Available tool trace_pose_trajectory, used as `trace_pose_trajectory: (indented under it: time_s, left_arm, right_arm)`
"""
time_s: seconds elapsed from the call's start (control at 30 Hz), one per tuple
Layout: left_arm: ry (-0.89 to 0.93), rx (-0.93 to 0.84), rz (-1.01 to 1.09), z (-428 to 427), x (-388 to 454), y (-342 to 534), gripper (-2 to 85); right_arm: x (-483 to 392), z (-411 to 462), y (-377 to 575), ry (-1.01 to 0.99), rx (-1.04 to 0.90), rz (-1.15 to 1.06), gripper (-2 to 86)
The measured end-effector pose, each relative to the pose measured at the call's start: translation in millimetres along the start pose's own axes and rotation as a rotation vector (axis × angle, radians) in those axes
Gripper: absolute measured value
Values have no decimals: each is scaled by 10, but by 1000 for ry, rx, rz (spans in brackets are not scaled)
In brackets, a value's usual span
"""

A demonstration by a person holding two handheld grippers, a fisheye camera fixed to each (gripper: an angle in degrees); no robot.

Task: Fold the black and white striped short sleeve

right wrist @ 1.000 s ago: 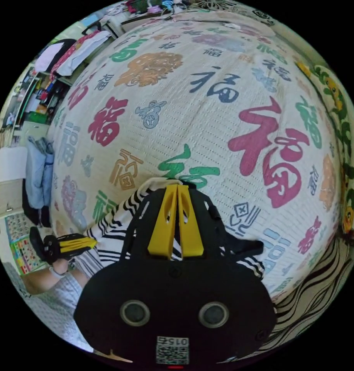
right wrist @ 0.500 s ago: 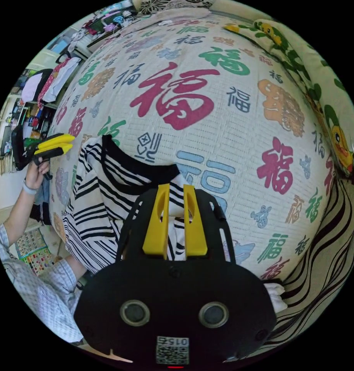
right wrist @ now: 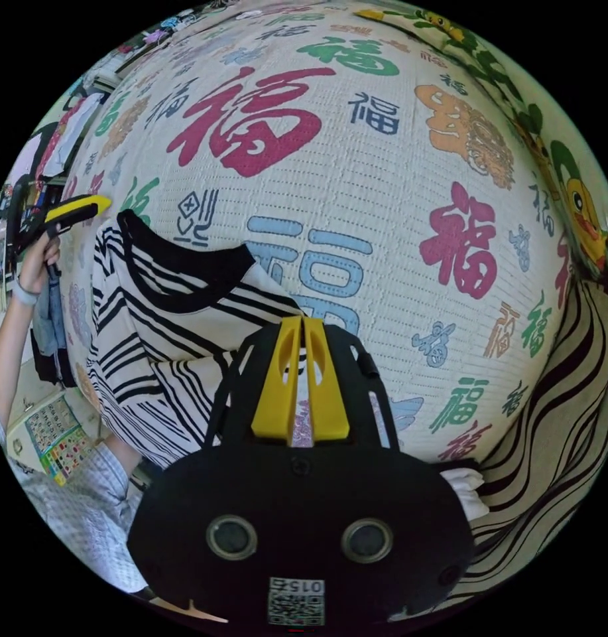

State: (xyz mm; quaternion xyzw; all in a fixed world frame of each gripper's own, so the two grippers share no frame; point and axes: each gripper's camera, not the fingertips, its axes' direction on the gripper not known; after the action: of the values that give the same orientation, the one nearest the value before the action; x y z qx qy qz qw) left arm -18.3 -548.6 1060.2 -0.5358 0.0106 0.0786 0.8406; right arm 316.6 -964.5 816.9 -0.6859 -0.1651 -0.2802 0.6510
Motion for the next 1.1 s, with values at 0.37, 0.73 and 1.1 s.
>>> trace_pose_trajectory:
  time_s: [0.37,0.73,1.1]
  left_arm:
    - [48,-262,171,-85,338,-298,11]
    - [15,-137,394,-442,771,-248,111]
    - [-31,-259,388,-244,1110,2,12]
  right_arm:
    - [143,47,240,36,-104,-6,-7]
    - [88,-9,556,10,52,-102,69]
    - [-132,304,868,113,-34,-231,-8]
